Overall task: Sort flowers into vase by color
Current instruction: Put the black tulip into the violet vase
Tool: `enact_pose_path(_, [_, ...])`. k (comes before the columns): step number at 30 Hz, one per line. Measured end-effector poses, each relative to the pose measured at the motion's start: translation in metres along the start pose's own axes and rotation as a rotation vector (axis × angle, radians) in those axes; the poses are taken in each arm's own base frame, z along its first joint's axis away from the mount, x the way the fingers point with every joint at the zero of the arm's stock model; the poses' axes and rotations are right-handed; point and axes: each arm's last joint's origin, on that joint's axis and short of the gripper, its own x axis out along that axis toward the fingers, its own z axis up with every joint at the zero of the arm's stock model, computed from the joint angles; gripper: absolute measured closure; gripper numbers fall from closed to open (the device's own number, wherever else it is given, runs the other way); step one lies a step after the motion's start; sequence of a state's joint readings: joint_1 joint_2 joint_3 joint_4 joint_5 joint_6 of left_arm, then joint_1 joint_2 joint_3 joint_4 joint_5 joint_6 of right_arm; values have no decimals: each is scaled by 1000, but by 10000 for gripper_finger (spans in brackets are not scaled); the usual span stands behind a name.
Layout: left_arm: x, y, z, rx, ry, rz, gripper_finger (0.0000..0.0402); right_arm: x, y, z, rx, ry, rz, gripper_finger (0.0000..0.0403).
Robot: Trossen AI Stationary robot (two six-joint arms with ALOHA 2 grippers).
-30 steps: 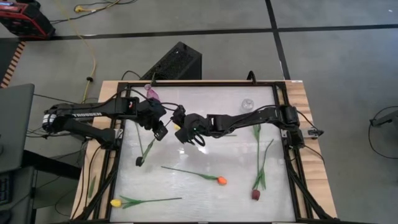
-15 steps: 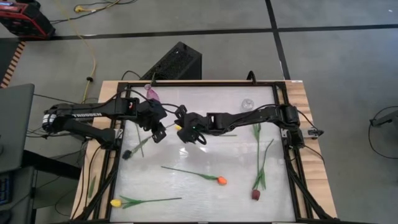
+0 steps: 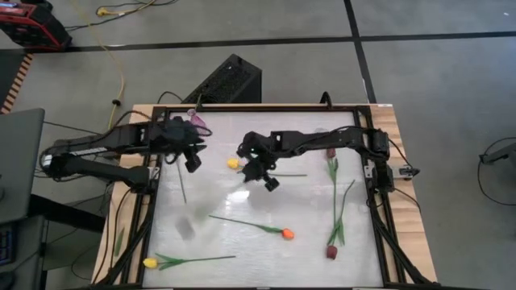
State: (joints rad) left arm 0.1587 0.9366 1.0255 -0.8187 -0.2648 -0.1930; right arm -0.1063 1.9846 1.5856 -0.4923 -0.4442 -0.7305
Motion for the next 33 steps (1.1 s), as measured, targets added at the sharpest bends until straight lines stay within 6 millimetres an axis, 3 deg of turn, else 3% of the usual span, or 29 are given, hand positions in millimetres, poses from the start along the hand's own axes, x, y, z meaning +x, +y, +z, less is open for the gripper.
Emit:
enact_pose_path(4, [-6, 0, -9, 55, -131, -88, 315, -11, -8, 0, -31, -258, 191, 380])
enact_pose_path(11, [-2, -6, -25, 177, -369, -237, 314, -34, -31, 5, -129, -637, 337, 380])
enact_pose_path(18, [-15, -16, -22, 360, -787, -454, 314, -40, -42, 20, -92, -696, 256, 380])
enact_pose_path(25, [-23, -26, -15, 474, -952, -484, 314, -49, -57, 23, 50, -698, 65, 380])
enact_pose_path(33, [-19, -32, -11, 507, -981, -440, 315, -52, -63, 22, 97, -710, 7, 380])
